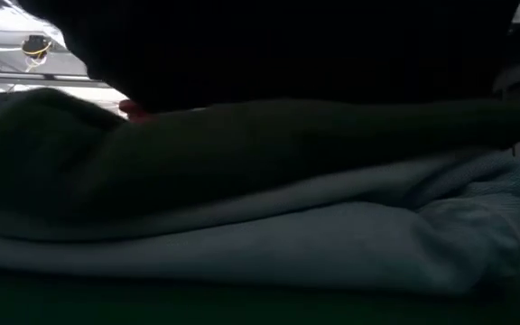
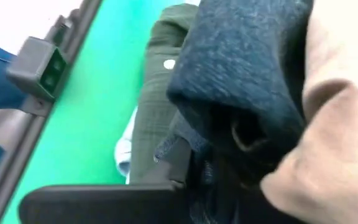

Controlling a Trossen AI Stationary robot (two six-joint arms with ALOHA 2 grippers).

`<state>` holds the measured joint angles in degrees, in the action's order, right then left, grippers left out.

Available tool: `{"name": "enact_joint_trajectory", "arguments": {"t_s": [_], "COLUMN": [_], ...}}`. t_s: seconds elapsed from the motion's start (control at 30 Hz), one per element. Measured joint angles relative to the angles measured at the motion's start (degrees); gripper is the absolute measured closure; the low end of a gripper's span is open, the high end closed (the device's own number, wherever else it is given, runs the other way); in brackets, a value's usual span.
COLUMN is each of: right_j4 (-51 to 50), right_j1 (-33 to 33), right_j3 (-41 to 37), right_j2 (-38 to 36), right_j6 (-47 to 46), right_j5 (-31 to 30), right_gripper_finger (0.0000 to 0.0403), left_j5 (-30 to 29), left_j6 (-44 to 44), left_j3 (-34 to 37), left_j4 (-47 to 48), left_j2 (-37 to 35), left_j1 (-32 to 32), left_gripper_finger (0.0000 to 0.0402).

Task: Fold Laundry from Bin
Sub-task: Move the stacked clothes to the center of the table

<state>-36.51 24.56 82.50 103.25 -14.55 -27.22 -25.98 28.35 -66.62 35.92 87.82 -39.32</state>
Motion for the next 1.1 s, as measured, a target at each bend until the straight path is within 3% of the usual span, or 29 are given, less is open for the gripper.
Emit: {"name": "enact_joint_trajectory", "arguments": {"t_s": [0.17, 0.3, 0.47, 0.77, 0.9, 1.1], "right_j4": [0.7, 0.9, 0.7, 0.8, 1.3, 2.5], "right_j1": [0.1, 0.1, -0.1, -1.6, -1.9, -2.4], "right_j3": [0.0, 0.0, 0.0, 0.0, 0.0, 0.0], "right_j2": [0.1, 0.1, 0.1, 0.1, 0.1, 0.1], "right_j6": [0.0, 0.0, -0.1, -0.2, -0.5, -2.2], "right_j5": [4.8, 6.3, 6.5, 14.3, 14.4, 14.8], "right_gripper_finger": [0.0364, 0.0363, 0.0361, 0.0357, 0.0324, 0.023], "left_j5": [6.5, 9.9, 10.7, 10.7, 11.1, 16.4], "left_j6": [2.5, 2.6, 3.9, 13.8, 14.7, 14.8], "left_j3": [-0.1, -0.1, -0.1, -0.1, -0.1, -0.1], "left_j4": [3.9, 4.4, 4.6, 4.6, 4.6, 4.5], "left_j2": [-1.3, 0.0, 1.1, 1.1, 1.1, 1.1], "left_j1": [-0.4, -0.9, -0.8, -0.7, -0.7, -0.7], "left_gripper_finger": [0.0385, 0.0358, 0.0318, 0.0247, 0.0212, 0.0185]}}
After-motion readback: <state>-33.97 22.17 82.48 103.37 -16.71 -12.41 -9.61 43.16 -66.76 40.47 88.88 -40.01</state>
